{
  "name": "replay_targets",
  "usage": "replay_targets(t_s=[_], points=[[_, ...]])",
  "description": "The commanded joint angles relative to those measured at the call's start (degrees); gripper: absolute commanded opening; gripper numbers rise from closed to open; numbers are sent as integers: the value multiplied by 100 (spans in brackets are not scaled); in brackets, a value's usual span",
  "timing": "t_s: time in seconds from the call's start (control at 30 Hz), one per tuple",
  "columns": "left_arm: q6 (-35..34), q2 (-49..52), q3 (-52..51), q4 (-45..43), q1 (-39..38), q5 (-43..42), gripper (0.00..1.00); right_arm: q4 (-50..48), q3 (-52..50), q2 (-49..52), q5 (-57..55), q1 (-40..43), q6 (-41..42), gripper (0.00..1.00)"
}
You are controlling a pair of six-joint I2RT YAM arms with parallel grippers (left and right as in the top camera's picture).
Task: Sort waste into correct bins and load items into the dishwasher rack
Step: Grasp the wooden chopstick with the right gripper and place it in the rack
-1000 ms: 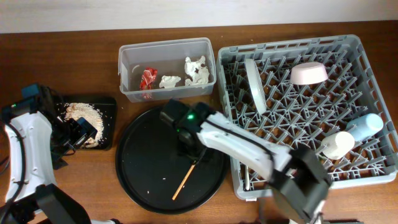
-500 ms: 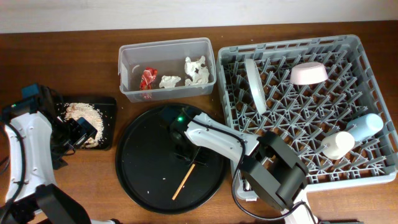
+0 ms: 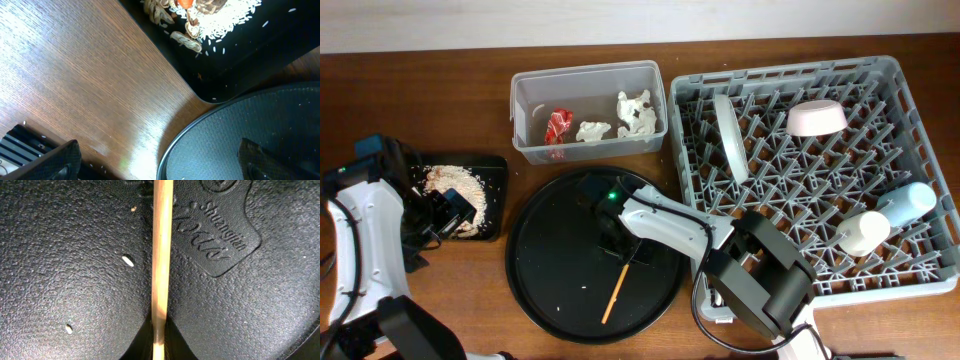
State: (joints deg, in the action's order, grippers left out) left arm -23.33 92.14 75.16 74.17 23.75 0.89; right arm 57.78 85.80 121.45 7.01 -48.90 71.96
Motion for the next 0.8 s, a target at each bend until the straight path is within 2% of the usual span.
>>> replay_targets(t_s=[0.0, 0.17, 0.3, 0.37, 0.43, 0.57, 0.67, 0.77], points=[[70, 2, 11, 7, 15, 42, 99, 129, -201, 131, -120, -22, -166, 4], [70, 2, 11, 4, 17, 42, 99, 341, 96, -205, -402, -11, -925, 4], [70, 2, 11, 2, 15, 42, 99, 855, 535, -1143, -929, -11, -2389, 4], [70, 2, 11, 2, 15, 42, 99, 1038, 579, -1897, -1060, -9, -3565, 4], [70, 2, 11, 4, 17, 42, 99, 1423, 579, -2485, -1493, 122, -3875, 4], [70, 2, 11, 4, 15, 42, 99, 2024, 514, -2924, -1711, 1300, -4964, 4], [70, 2, 11, 4, 15, 42, 99, 1694, 70, -2924, -1388, 1961, -5381, 4], [70, 2, 11, -4, 15, 42, 99, 1211, -503, -2922, -785, 2074, -5960, 4]])
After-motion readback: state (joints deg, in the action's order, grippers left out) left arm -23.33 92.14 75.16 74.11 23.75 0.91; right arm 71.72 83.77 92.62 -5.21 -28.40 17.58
